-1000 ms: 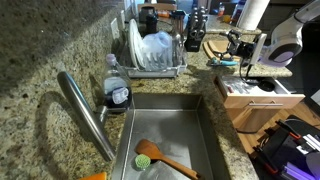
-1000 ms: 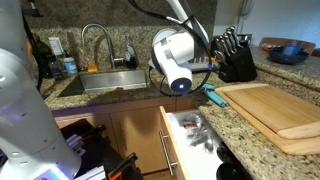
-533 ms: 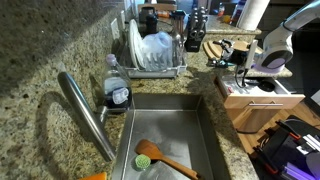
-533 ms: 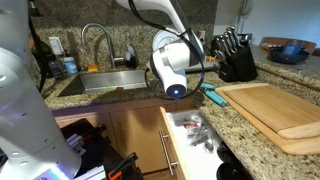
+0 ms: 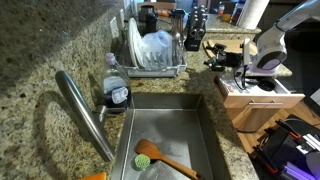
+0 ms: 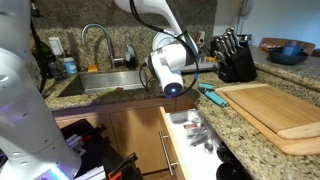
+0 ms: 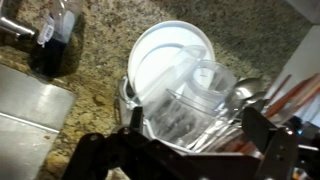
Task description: Move the bottle of dishwashing liquid away from the faucet
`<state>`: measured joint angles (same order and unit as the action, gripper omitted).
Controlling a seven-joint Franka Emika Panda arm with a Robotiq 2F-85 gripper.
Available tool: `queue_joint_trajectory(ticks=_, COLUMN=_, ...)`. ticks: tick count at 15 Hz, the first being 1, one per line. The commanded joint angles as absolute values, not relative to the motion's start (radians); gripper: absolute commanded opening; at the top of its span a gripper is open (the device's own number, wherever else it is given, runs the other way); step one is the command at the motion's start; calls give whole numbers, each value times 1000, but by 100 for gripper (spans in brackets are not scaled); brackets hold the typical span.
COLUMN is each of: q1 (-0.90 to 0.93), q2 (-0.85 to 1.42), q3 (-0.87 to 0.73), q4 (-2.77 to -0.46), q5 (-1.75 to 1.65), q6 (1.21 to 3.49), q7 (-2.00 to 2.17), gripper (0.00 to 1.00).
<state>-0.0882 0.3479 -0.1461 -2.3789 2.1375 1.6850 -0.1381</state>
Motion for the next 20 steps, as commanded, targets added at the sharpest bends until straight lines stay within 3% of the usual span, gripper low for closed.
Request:
queue_joint_trajectory(ticks=1, q1=12, q2=415, q3=-50, q4=-2360, q5=2163, q6=1809, q7=-88, gripper=100)
queue_joint_trajectory(ticks=3, q1=78, q2=459, q3=2, q4=-2352, q5=2157, q6=1878, q7=-74, gripper=100)
queue_joint_trajectory(ticks=20, q1=146, q2=489, q3=87, q4=-2324, q5=2151, q6=1763, q7=-62, gripper=100)
